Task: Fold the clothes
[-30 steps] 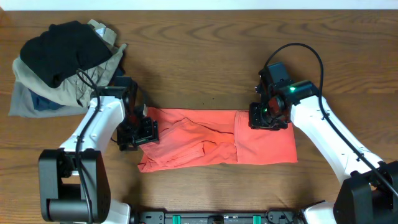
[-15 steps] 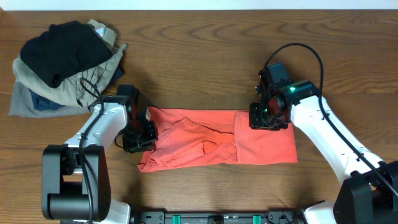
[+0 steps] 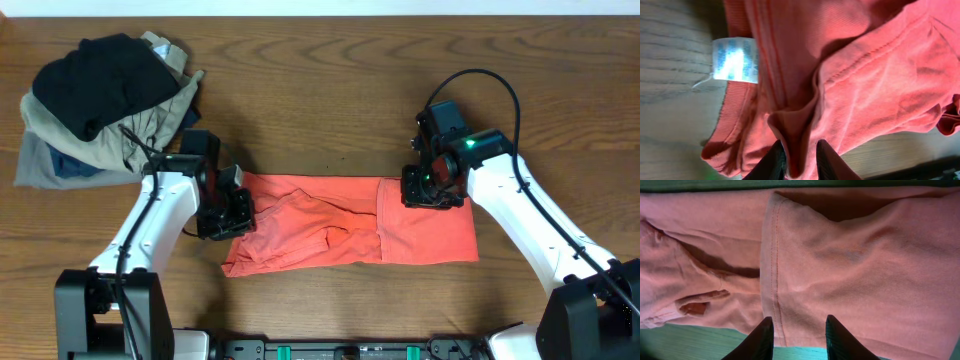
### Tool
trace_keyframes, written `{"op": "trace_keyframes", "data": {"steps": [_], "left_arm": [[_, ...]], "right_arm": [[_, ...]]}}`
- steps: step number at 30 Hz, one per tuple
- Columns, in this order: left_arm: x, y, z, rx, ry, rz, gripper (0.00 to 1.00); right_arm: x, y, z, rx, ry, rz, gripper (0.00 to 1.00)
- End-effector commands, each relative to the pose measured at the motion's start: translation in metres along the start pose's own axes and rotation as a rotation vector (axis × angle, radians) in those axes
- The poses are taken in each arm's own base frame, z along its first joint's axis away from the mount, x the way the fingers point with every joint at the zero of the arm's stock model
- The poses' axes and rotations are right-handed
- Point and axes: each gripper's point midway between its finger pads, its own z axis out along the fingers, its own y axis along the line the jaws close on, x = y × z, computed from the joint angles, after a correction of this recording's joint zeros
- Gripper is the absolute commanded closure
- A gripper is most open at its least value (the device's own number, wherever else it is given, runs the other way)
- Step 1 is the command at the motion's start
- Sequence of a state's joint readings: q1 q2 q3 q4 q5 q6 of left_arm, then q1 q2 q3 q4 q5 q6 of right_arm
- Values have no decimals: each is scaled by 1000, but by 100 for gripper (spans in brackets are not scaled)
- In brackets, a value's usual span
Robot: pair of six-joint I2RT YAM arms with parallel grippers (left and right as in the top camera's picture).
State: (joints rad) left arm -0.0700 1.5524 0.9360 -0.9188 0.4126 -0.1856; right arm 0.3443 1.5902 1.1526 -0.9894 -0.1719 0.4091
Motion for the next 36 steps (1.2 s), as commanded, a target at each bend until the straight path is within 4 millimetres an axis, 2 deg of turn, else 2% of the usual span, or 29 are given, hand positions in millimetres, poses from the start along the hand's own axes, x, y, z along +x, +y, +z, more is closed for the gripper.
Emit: {"op": "trace_keyframes", "data": {"steps": [1,6,7,9,13,16,17,19,21,23,25,28,30,32,36], "left_arm": [[-1,-7,-2,-4,-8,37,77],[3,-20,3,-6,-4,97,81],[3,-25,5,1,-4,117,86],[6,-41,10,51,-2,173,89],[22,-88,22,235,22,328,93],[30,-100,31,242,23,397,91],[33,-103,32,242,28,413,84],[36,-105,34,232,33,435,57],[32,-100,35,195,17,434,39],[23,-91,34,155,-11,415,28],[16,-86,31,150,-29,392,23],[2,-80,19,157,-61,343,24],[-3,-78,13,175,-72,321,32],[-1,-84,9,232,-59,311,41],[7,-98,4,326,-33,338,45]], "right_arm": [[-5,-1,-4,5,-18,-10,67],[-5,-1,-4,6,-17,-10,67],[-5,-1,-4,6,-17,-10,67],[-4,-1,-4,6,-16,-10,67],[-4,-2,-4,7,-13,-10,67],[-3,-2,-4,9,-9,-9,67],[-3,-2,-4,10,-8,-9,67],[-3,-2,-4,9,-8,-9,67],[-2,-2,-4,10,-7,-8,67],[-1,-3,-4,12,-2,-8,67],[1,-4,-4,15,4,-7,67],[1,-4,-4,16,8,-7,67],[1,-4,-4,16,7,-7,67],[1,-4,-4,15,5,-7,67],[0,-4,-4,15,4,-7,67]]}}
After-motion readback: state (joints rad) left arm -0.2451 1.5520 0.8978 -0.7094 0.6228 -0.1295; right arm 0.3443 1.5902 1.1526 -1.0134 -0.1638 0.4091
